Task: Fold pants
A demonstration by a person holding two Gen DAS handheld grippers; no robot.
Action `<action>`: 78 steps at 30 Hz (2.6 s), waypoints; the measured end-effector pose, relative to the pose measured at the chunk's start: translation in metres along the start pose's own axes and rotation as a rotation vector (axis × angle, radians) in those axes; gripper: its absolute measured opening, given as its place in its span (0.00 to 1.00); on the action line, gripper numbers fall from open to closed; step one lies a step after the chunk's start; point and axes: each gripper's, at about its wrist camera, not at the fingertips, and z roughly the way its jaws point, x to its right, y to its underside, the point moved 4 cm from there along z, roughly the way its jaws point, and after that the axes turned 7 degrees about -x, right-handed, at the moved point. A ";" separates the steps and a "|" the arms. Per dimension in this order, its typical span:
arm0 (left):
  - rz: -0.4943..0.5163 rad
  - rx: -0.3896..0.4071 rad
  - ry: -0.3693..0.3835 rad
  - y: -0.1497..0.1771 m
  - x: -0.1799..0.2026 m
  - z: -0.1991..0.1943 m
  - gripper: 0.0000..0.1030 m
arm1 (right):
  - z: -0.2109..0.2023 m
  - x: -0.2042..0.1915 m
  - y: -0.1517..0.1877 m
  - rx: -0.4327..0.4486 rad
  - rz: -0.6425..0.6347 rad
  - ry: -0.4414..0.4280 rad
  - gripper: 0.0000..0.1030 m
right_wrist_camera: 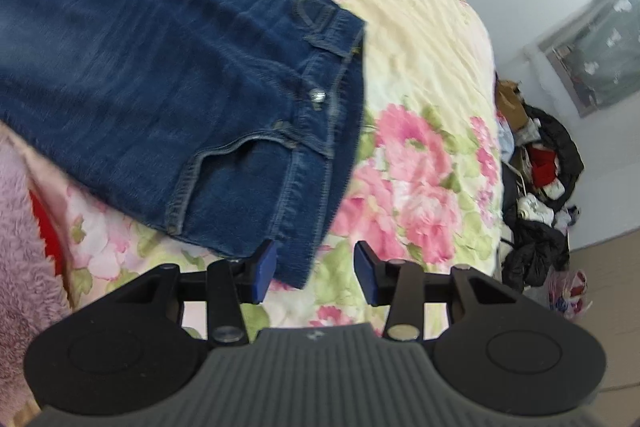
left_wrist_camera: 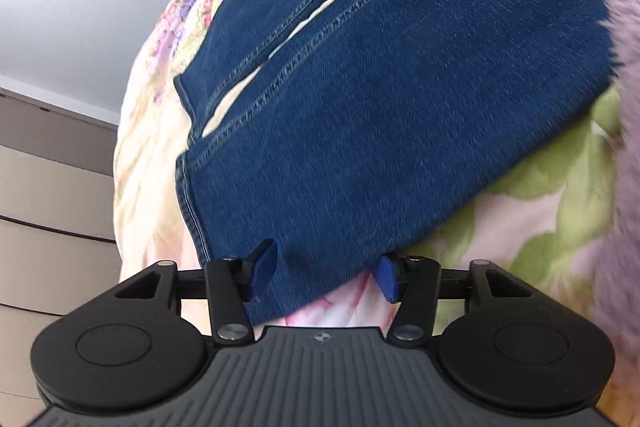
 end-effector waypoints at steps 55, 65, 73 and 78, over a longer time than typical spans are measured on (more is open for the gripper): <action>-0.454 -0.095 0.032 -0.260 -0.147 0.112 0.03 | 0.149 0.014 -0.312 0.131 0.062 0.231 0.08; -0.374 -0.100 0.164 -0.252 -0.167 0.141 0.61 | 0.190 -0.006 -0.318 0.066 -0.010 0.243 0.09; -0.237 -0.091 0.111 -0.252 -0.193 0.119 0.88 | 0.188 -0.009 -0.317 0.041 0.009 0.266 0.10; -0.213 -0.171 -0.104 -0.250 -0.206 0.130 0.76 | 0.189 -0.009 -0.319 0.029 0.015 0.269 0.10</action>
